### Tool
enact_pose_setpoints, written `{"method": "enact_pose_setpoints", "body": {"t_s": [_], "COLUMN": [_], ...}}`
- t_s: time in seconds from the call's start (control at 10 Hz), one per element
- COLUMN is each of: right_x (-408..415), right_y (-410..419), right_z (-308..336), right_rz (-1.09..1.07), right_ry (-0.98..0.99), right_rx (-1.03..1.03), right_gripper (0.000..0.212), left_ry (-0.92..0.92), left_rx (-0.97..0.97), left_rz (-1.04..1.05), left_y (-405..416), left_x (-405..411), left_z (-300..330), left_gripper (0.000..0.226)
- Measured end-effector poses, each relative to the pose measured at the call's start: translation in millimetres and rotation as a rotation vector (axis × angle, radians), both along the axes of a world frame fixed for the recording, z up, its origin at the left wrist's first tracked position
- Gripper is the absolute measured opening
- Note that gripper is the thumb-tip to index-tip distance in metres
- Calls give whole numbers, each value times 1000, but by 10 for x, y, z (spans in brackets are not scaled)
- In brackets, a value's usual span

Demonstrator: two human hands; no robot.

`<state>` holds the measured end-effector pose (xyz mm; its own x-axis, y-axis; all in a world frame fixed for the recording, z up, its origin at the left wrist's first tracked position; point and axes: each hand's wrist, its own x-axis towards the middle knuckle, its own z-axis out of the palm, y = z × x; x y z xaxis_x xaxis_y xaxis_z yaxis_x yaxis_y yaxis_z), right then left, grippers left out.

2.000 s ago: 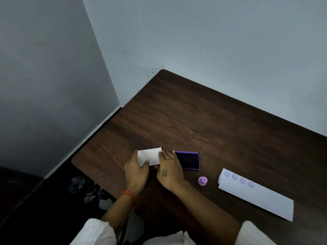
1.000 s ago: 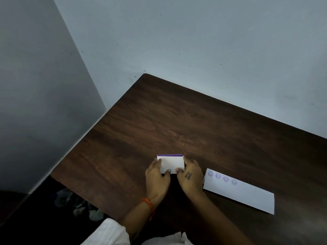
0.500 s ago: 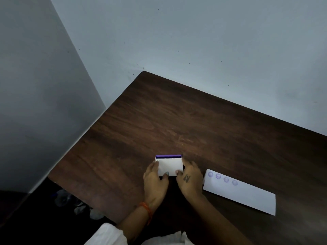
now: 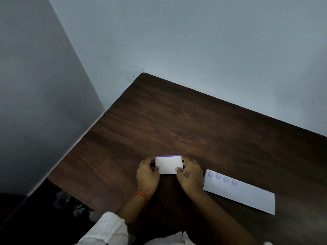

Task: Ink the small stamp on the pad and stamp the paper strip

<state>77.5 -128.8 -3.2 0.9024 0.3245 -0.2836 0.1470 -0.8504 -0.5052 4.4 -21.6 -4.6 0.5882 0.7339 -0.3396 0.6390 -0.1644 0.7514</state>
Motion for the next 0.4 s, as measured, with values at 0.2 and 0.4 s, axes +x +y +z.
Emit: {"method": "enact_pose_setpoints", "body": {"t_s": [0.2,0.4], "right_x": [18,91], "right_y": [21,-20], "right_z": [-26,6], "right_rz": [-4,-40], "right_ry": [15,-33], "right_rx": [-19,87], "right_gripper": [52,52], "left_ry": [11,-24], "left_rx": [0,76], "left_rz": [-12,-19], "left_y": [33,74], "left_x": [2,-8], "left_z": [-14,15], "left_gripper": [36,42]}}
